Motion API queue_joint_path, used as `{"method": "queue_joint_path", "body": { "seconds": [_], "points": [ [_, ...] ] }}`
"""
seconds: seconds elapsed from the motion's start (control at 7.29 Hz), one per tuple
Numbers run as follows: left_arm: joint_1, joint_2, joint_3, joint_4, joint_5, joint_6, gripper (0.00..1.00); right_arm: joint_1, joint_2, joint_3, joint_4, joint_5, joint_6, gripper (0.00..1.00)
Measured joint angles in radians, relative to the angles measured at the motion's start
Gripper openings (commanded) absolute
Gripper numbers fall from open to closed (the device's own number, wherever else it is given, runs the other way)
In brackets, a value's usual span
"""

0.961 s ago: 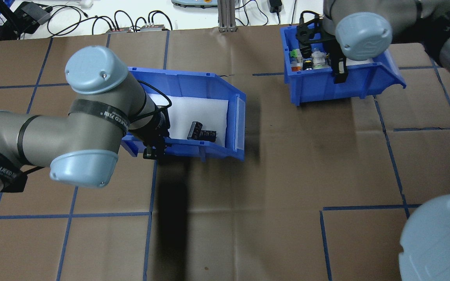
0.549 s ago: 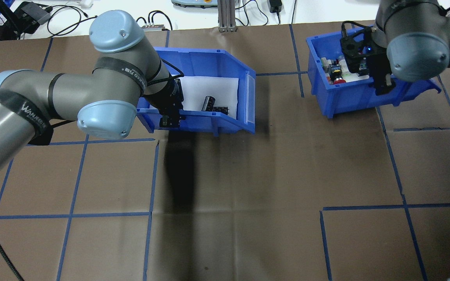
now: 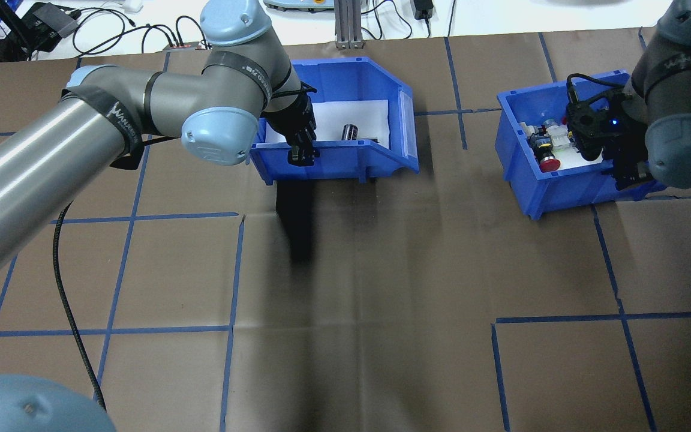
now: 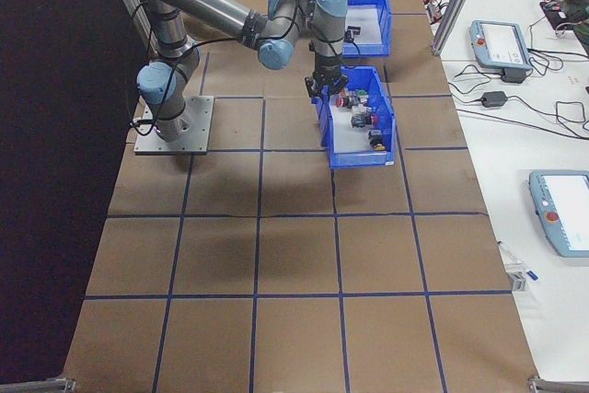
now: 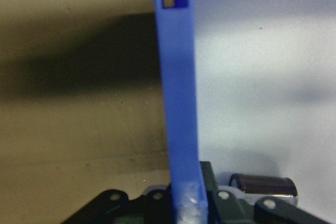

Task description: Place battery box in front

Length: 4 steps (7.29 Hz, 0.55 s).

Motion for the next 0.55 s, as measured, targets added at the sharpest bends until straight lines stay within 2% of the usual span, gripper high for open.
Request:
{"method": "queue_joint_path", "body": {
  "seconds": [0.14, 0.27, 0.41, 0.55],
  "points": [
    [-0.012, -0.031, 0.028, 0.003, -0.001, -0.018, 0.00, -0.009, -0.019, 0.025, -0.002, 0.009, 0.004, 0.08],
    [-0.021, -0.058, 0.050, 0.005, -0.009, -0.025, 0.26, -0.012, -0.029, 0.040, -0.002, 0.015, 0.020, 0.08],
    [-0.030, -0.077, 0.067, 0.004, -0.023, -0.029, 0.85, -0.013, -0.037, 0.048, 0.000, 0.018, 0.044, 0.08],
    [-0.038, -0.086, 0.077, -0.003, -0.027, -0.034, 0.99, -0.011, -0.049, 0.060, 0.003, 0.019, 0.066, 0.08]
  ]
}}
